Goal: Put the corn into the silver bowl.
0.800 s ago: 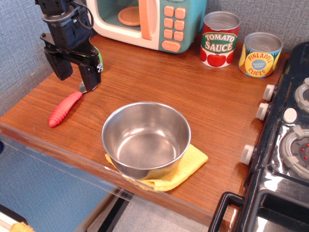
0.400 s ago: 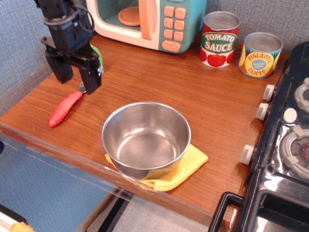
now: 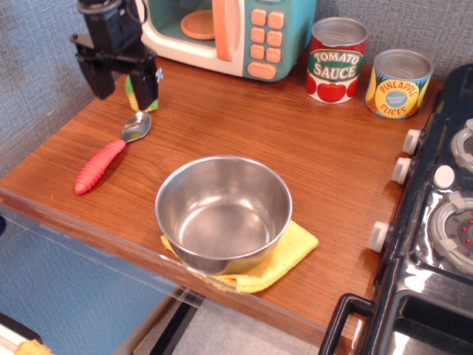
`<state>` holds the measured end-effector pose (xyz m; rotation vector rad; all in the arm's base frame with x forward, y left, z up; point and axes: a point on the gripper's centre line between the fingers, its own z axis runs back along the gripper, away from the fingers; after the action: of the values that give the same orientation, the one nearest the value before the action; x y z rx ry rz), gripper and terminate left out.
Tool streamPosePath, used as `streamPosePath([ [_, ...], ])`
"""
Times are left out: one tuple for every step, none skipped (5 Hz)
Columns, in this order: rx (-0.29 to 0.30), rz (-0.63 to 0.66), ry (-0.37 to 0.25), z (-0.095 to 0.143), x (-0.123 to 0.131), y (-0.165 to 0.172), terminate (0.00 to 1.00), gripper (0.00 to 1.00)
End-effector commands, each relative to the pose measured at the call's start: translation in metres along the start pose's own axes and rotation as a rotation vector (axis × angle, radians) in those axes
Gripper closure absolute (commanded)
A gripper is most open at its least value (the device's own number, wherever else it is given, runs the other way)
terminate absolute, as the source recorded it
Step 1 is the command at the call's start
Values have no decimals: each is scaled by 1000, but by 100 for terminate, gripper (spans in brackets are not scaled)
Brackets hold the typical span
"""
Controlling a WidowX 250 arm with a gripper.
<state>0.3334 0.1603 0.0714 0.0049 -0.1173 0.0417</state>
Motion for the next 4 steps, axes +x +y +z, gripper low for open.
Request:
streamPosePath([
  [99,75,-51,13,48,32,0,0],
  [107,88,-18,1,54,37,0,0],
  [105,89,23,-16,57,33,0,0],
  [87,83,57,-31,57,25,0,0],
])
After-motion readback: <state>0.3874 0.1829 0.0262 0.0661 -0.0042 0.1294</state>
